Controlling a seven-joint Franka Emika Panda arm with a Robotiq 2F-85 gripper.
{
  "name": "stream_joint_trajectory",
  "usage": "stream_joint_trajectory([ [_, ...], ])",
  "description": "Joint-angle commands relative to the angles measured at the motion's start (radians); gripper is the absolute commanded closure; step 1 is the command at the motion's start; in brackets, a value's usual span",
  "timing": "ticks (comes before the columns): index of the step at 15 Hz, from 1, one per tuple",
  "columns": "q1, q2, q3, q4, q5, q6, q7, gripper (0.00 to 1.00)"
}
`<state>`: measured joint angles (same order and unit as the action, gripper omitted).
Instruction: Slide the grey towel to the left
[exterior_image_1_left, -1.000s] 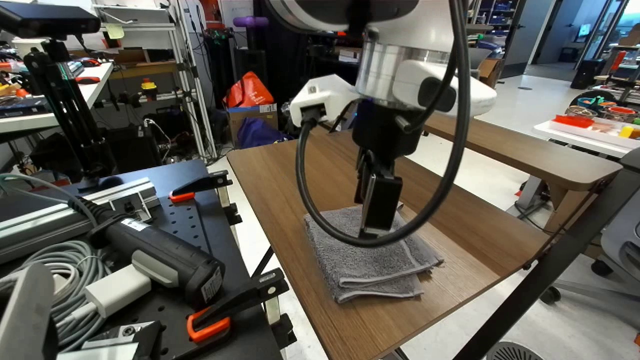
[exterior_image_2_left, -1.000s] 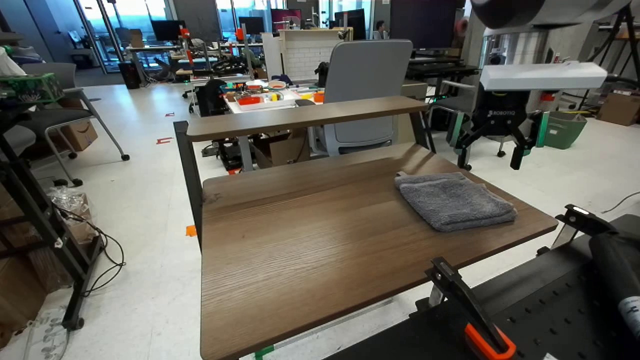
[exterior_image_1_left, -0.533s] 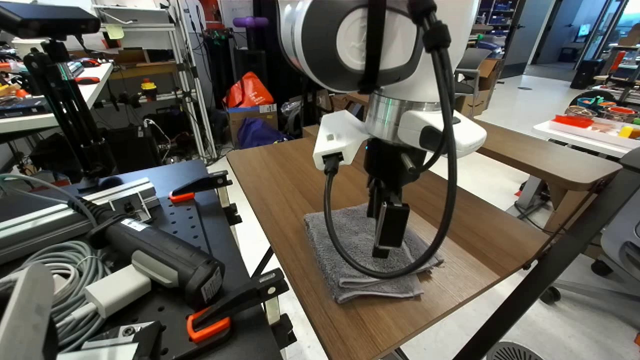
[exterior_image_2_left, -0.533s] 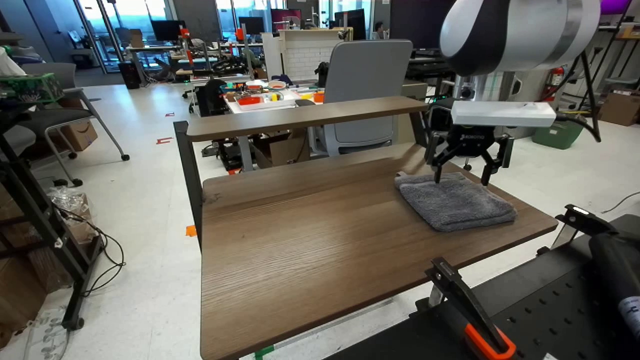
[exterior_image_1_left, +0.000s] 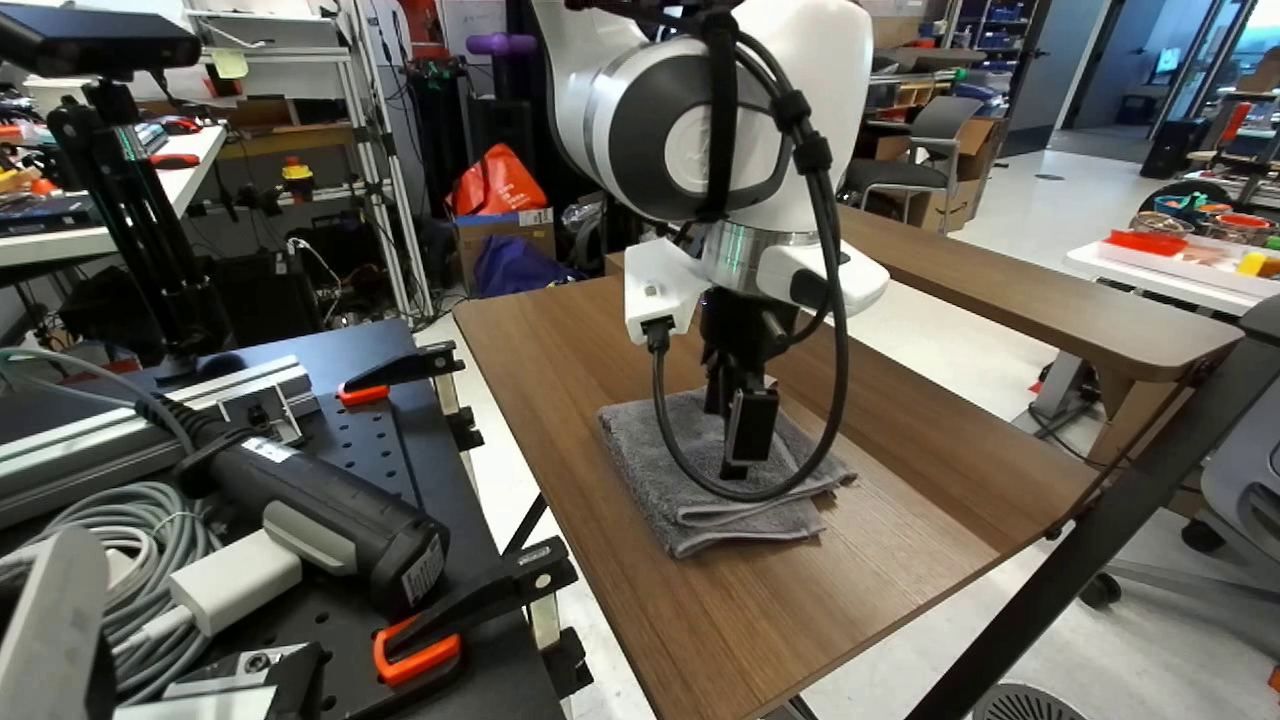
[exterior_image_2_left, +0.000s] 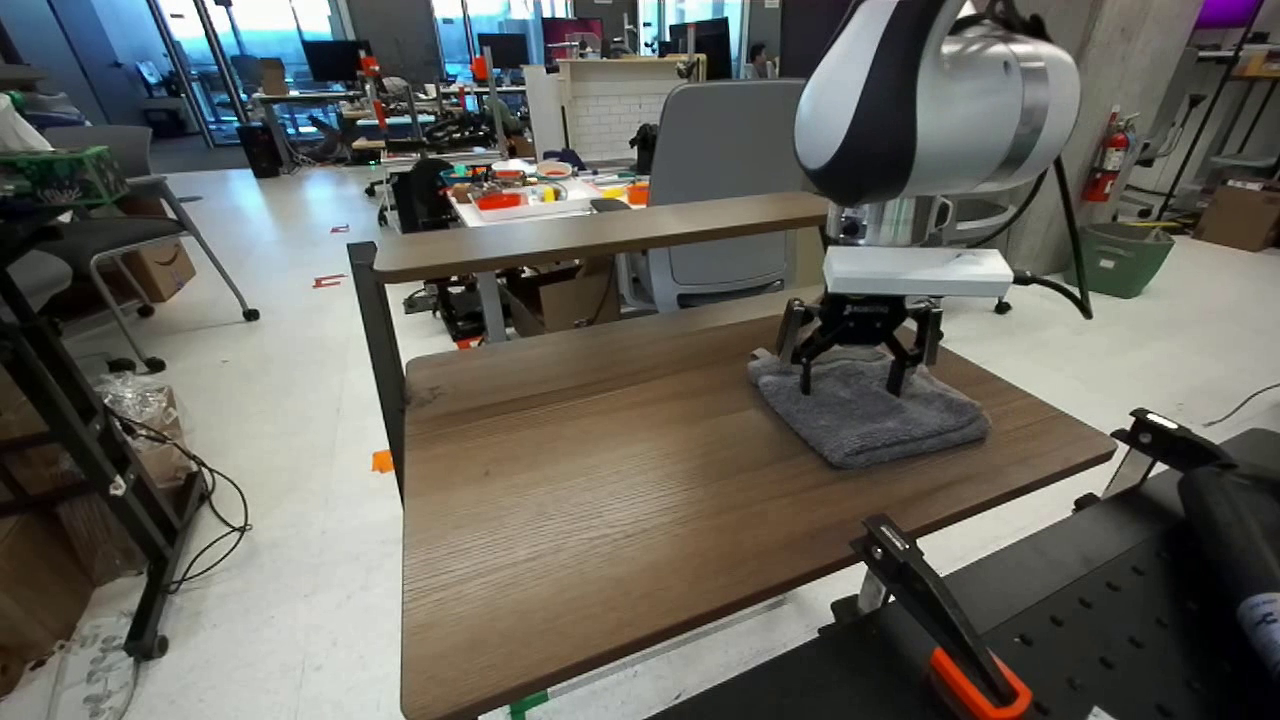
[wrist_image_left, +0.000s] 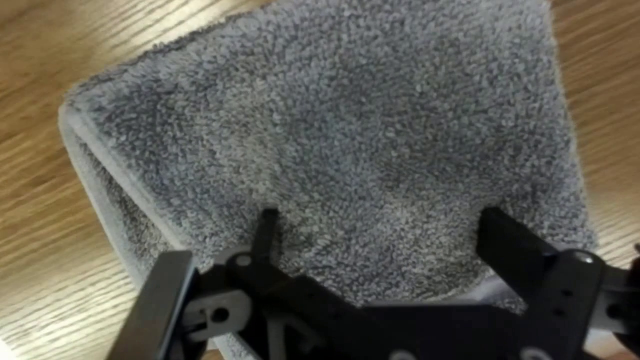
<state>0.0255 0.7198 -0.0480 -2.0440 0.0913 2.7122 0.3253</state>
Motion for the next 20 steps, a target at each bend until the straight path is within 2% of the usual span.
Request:
stream_joint_trajectory([
  [1,0.045,0.057,0.027,0.067,0.003,-0.005,-0.034,0.0],
  [6,0.086,0.143,0.093,0.224,0.003,-0.066,-0.084,0.0],
  [12,0.156,0.227,0.113,0.402,-0.02,-0.207,-0.111,0.0],
  [15,0.172,0.188,0.116,0.411,-0.023,-0.274,-0.122,0.0],
  [20,0.21,0.056,0.086,0.303,-0.091,-0.348,-0.137,0.0],
])
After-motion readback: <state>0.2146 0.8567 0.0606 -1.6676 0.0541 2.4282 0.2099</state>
